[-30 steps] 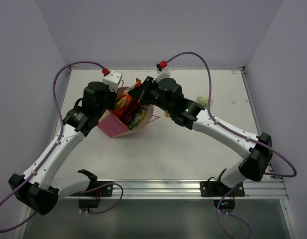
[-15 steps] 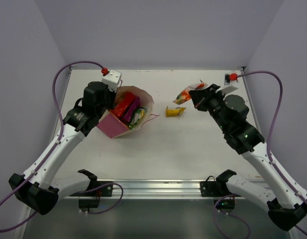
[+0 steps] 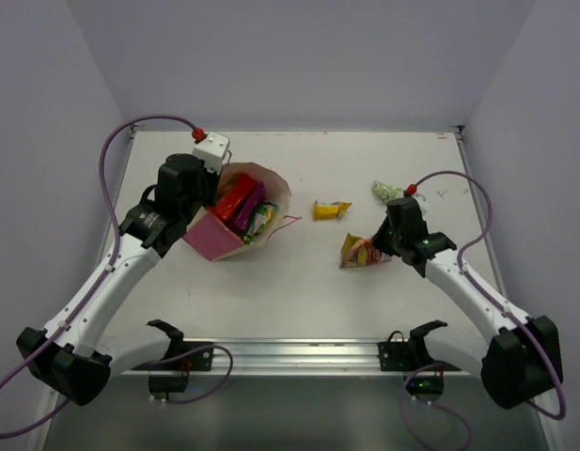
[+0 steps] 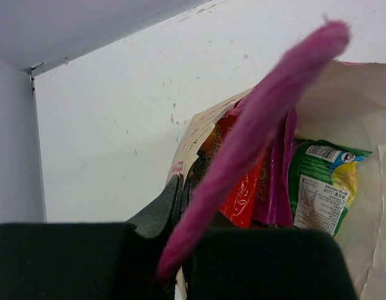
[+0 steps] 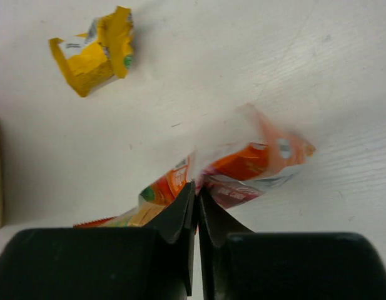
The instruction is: Take the snacks out of the paper bag
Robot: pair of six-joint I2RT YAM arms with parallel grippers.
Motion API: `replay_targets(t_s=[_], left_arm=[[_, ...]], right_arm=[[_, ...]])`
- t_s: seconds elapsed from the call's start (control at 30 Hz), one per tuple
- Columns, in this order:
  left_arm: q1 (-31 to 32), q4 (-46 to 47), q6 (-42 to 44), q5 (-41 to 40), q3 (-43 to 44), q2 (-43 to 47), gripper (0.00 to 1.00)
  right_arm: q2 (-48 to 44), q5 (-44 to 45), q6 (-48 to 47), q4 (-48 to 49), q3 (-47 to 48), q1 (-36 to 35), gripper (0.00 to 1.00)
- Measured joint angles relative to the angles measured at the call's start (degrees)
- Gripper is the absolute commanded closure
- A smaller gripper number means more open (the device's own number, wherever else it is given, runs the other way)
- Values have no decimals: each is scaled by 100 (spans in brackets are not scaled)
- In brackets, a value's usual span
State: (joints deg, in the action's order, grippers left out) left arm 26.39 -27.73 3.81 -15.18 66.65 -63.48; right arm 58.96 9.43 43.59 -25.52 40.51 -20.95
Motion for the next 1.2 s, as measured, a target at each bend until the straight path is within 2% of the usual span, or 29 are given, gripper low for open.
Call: replay_targets(t_s=[0.07, 0.13, 0.17, 0.27, 0.37, 0.67, 0.9, 1.03, 1.2], left_arm=[[0, -2, 4, 4, 0, 2, 100], [0, -4, 7, 33, 0, 7, 100], [0, -4, 4, 50, 0, 7, 100], [0, -7, 4, 98, 0, 7, 100], [0, -9, 7, 125, 0, 7, 100], [0, -9, 7, 149, 0, 7, 100], [0, -9, 4, 151, 0, 7, 100], [0, -11, 0, 173, 0, 17, 100], [0, -22, -20, 243, -2, 46, 100]], right_arm=[[603, -35, 63, 72, 129, 96, 77], [1139, -42, 72, 157, 363, 131, 68], [1353, -39, 57, 166, 496, 136, 54], [1565, 2, -24, 149, 863, 66, 33], [1460, 101, -188, 37, 1419, -216, 27], [1379, 179, -601, 20, 3694, -2059, 29], [2603, -9, -726, 63, 5056, -2968, 30], [3394, -63, -686, 42, 5202, -3289, 29], [3847, 59, -376, -107, 4913, -3338, 28]])
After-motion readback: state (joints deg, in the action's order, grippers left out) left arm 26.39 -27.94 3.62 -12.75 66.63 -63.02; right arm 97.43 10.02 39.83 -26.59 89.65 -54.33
